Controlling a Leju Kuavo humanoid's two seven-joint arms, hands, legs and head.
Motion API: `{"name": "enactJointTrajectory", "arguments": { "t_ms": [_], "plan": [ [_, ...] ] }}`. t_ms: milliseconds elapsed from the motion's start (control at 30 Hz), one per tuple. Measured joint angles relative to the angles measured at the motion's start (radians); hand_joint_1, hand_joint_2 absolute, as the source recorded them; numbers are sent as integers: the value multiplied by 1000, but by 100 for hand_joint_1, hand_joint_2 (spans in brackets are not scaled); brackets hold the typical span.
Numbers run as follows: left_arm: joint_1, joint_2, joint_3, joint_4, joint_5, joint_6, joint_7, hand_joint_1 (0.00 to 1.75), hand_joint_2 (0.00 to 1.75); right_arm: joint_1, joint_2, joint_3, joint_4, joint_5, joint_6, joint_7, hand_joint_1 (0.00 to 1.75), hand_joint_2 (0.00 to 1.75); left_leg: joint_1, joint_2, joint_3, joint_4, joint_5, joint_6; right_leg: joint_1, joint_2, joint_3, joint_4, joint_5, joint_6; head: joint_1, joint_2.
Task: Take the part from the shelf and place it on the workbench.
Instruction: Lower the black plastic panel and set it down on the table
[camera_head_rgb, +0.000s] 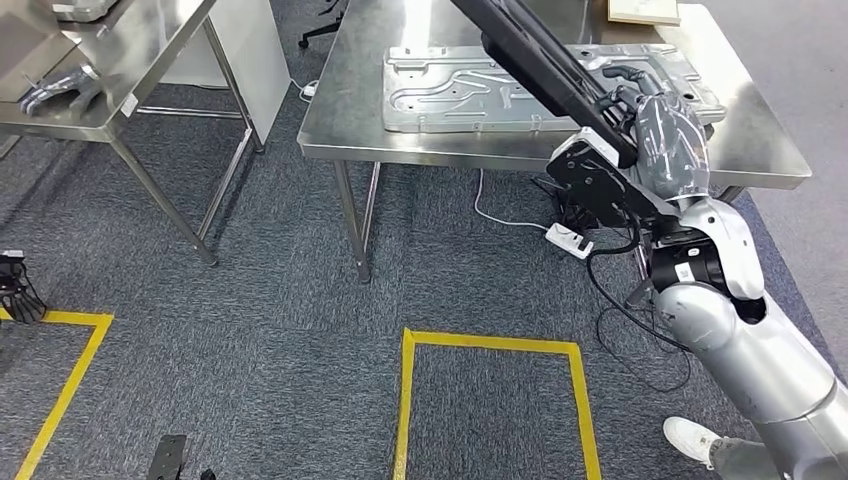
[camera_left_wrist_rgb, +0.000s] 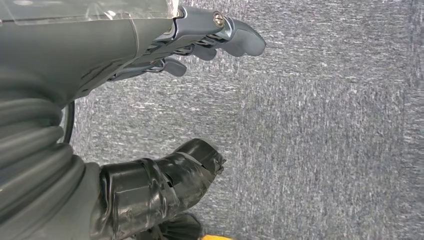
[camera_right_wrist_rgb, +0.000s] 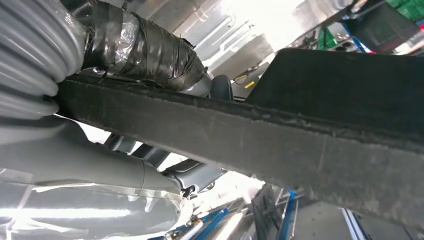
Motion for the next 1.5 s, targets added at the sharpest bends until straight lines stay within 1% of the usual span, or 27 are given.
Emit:
{"name": "enactJointTrajectory", "arguments": {
  "t_ms": [33,67,200,267,333,367,400,433,500,567,633,733,800,867,900,933,967,1000,1033,1067,1133,1267,1333,1400,1433,1467,1500],
  "plan": [
    [0,1,0,0,0,-1,0,0,175,-1,0,0,-1,0,0,0,175,175,0,-1,-3,7,-5,-6,0,1,22,-46,15,0,0,0],
    [0,2,0,0,0,-2,1,0,175,0,0,0,-2,1,-1,0,175,175,0,-2,-5,11,-8,-12,2,2,33,-71,18,-2,0,0],
    [1,2,0,0,1,-6,5,0,175,1,-1,0,-5,1,-2,0,175,175,2,-1,-11,20,-19,-31,8,4,38,-81,14,-29,0,0],
    [0,2,0,0,1,-7,5,0,175,-1,-1,0,-7,1,-3,0,175,175,3,2,-45,96,-60,-36,9,2,45,-85,14,-41,-2,0],
    [1,2,0,0,1,-7,6,0,175,-2,-1,0,-8,1,-3,0,175,175,2,3,-111,225,-109,-35,14,1,50,-86,10,-49,-2,0],
    [2,2,0,0,1,-7,6,0,175,-1,-1,0,-8,1,-3,0,175,175,1,3,-138,272,-118,-34,18,1,52,-86,8,-52,-2,0],
    [3,2,0,0,1,-7,6,0,175,0,-1,0,-8,1,-3,0,175,175,0,2,-150,285,-110,-30,21,2,54,-85,7,-54,-2,0],
    [3,2,0,0,1,-7,7,0,175,1,-1,0,-8,1,-3,0,175,175,-2,2,-143,260,-85,-25,25,2,56,-85,5,-56,-2,0],
    [2,4,0,0,1,-6,7,0,175,0,-1,0,-8,1,-3,0,175,175,-10,3,-88,135,-18,-9,30,3,63,-85,1,-57,-2,0],
    [0,7,0,0,1,-6,7,0,175,-1,-1,0,-8,1,-3,0,175,175,-19,3,-39,36,12,4,33,3,64,-84,-3,-54,-2,0],
    [-1,9,0,0,1,-6,7,0,175,-1,-1,0,-8,1,-3,0,175,175,-25,3,-28,13,10,7,31,3,62,-85,-5,-45,-2,0],
    [1,10,0,0,1,-6,8,0,175,-1,-4,0,-8,1,-4,0,175,175,-20,4,-11,-7,14,14,31,0,54,-63,-21,-28,0,0],
    [0,10,0,0,1,-7,7,0,175,-3,-8,-1,-8,1,-6,0,175,175,-15,4,0,-16,14,19,28,0,10,26,-64,-20,3,0],
    [-1,10,0,0,1,-7,7,0,175,0,-9,-2,-8,1,-7,0,175,175,-14,5,4,-15,8,23,21,0,-63,153,-110,-14,4,0],
    [0,10,0,0,1,-8,7,0,175,3,-10,-2,-8,1,-7,0,175,175,-14,5,7,-14,5,23,16,0,-89,191,-114,-11,4,0],
    [1,10,0,0,1,-8,7,0,175,6,-10,-2,-8,0,-7,0,175,175,-12,5,10,-13,1,21,11,-1,-96,192,-99,-6,4,0],
    [1,10,0,0,1,-8,8,0,175,7,-11,-2,-8,0,-7,0,175,175,-9,4,14,-9,-5,18,6,-1,-84,155,-66,-1,4,0],
    [1,10,0,0,1,-8,8,0,175,7,-12,-2,-8,0,-7,0,175,175,-6,3,18,-3,-12,13,0,-1,-55,90,-23,5,4,0],
    [2,10,0,0,1,-9,8,0,175,7,-13,-2,-8,-1,-7,0,175,175,-1,2,21,3,-21,7,-3,-1,-23,25,6,9,4,0],
    [1,12,0,0,1,-9,8,0,175,6,-13,-2,-8,-1,-7,0,175,175,1,1,22,10,-29,-1,-3,-1,3,-25,21,12,5,0],
    [1,13,-1,0,1,-11,8,0,175,5,-14,-2,-8,-1,-8,0,175,175,1,0,18,18,-39,-16,2,4,20,-60,15,4,6,0],
    [-1,14,-1,0,2,-14,8,0,175,6,-14,-2,-8,-1,-8,0,175,175,2,1,14,30,-53,-33,6,8,24,-63,9,-29,3,0],
    [-3,15,-1,0,2,-16,8,0,175,4,-14,-2,-8,-1,-8,0,175,175,3,3,-26,110,-87,-36,8,7,34,-65,2,-42,0,0],
    [-2,15,-1,0,2,-18,8,0,175,6,-14,-2,-8,-1,-8,-1,175,175,1,3,-103,236,-120,-35,15,7,43,-65,-6,-52,-1,0],
    [0,15,-1,0,2,-19,8,0,175,8,-14,-2,-8,-1,-8,-1,175,175,-1,3,-134,275,-119,-32,19,7,49,-65,-11,-55,-1,0],
    [1,15,-1,0,2,-20,8,0,175,11,-14,-2,-7,-1,-8,-1,175,175,-4,3,-150,281,-100,-27,24,8,56,-65,-16,-57,-1,0],
    [1,15,-1,0,2,-20,8,0,175,13,-14,-2,-7,-1,-8,-1,175,175,-7,3,-146,249,-65,-19,29,9,64,-65,-21,-59,-1,0]
  ]
}}
